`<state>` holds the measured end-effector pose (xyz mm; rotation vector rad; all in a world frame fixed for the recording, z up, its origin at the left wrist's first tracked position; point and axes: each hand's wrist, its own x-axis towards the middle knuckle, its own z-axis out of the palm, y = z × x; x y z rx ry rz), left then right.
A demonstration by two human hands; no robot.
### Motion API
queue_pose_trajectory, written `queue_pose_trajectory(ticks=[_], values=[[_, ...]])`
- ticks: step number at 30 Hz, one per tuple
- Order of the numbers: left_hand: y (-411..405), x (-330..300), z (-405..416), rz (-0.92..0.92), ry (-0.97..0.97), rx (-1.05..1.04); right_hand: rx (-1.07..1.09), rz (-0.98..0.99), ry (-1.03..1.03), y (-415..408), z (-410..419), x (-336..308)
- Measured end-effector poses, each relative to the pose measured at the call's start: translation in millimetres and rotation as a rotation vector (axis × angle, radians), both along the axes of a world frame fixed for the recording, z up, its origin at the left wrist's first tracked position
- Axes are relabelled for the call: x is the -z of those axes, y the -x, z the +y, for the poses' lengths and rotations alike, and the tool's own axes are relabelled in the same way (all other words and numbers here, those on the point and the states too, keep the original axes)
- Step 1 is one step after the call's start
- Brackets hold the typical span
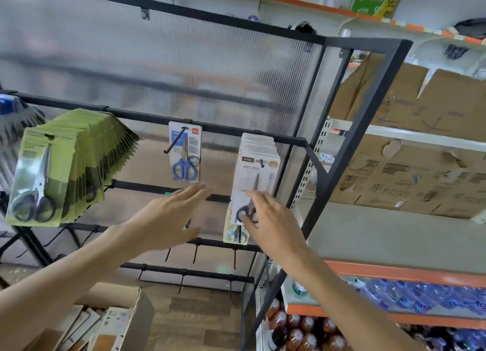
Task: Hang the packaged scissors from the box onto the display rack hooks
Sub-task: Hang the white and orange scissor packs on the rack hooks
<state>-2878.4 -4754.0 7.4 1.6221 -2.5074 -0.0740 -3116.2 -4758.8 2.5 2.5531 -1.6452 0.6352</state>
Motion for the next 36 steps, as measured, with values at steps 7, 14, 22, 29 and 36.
queue_pose_trajectory(ticks=[7, 14, 22, 29, 36], values=[[-123, 81, 82, -0.006, -0.208, -0.275, -0.213, 0.125, -0.224, -102, 14, 81], [-231, 175, 156, 0.053, -0.279, -0.490, -0.421, 0.234, -0.455, -222, 31, 164], [-306, 277, 245, 0.152, -0.681, -0.802, -0.425, 0.303, -0.865, -318, 55, 253], [-344, 336, 233, 0.185, -0.723, -0.726, -0.385, 0.454, -0.979, -360, 66, 316], [-371, 401, 202, 0.214, -0.747, -0.706, -0.366, 0.560, -1.031, -391, 55, 394]])
